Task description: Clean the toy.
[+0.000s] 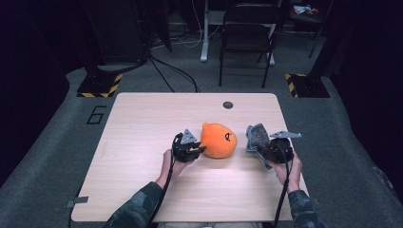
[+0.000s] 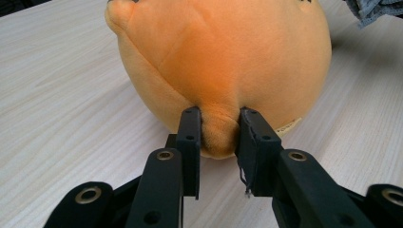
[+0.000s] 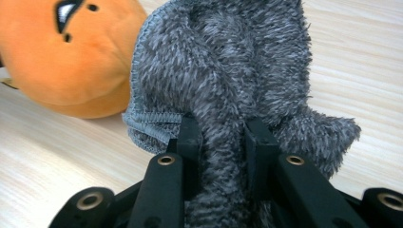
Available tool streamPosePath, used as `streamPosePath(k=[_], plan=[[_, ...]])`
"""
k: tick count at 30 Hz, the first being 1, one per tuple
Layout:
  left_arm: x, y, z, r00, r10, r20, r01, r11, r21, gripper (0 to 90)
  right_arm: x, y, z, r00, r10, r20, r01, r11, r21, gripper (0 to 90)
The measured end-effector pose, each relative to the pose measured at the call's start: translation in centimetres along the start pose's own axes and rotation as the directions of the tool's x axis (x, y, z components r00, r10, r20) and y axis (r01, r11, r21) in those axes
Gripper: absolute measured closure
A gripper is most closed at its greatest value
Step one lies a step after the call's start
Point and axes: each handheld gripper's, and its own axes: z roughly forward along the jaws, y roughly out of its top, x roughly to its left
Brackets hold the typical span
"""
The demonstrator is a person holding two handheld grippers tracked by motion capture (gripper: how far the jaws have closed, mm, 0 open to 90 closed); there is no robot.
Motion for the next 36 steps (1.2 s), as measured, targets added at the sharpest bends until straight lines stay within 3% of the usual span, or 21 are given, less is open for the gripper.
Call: streamPosePath(k=[17, 28, 36], plan=[[-0.4, 0.0, 0.0, 0.9999, 0.012, 0.001, -0.012, 0.9994, -0.032, 72.3, 1.9, 3.0, -1.1, 0.9986, -0.027, -0.046, 0.024, 0.997, -0.075, 72.1], [-0.9, 0.3, -0.1, 0.9996, 0.029, 0.007, -0.029, 0.9984, -0.049, 72.8, 5.9, 5.1, -0.2, 0.9897, -0.096, -0.106, 0.089, 0.993, -0.072, 71.9], [-1.1, 0.3, -0.1, 0.9993, 0.036, 0.006, -0.036, 0.9975, -0.061, 72.8, 7.7, 6.2, 0.7, 0.9826, -0.139, -0.123, 0.134, 0.99, -0.044, 71.8]])
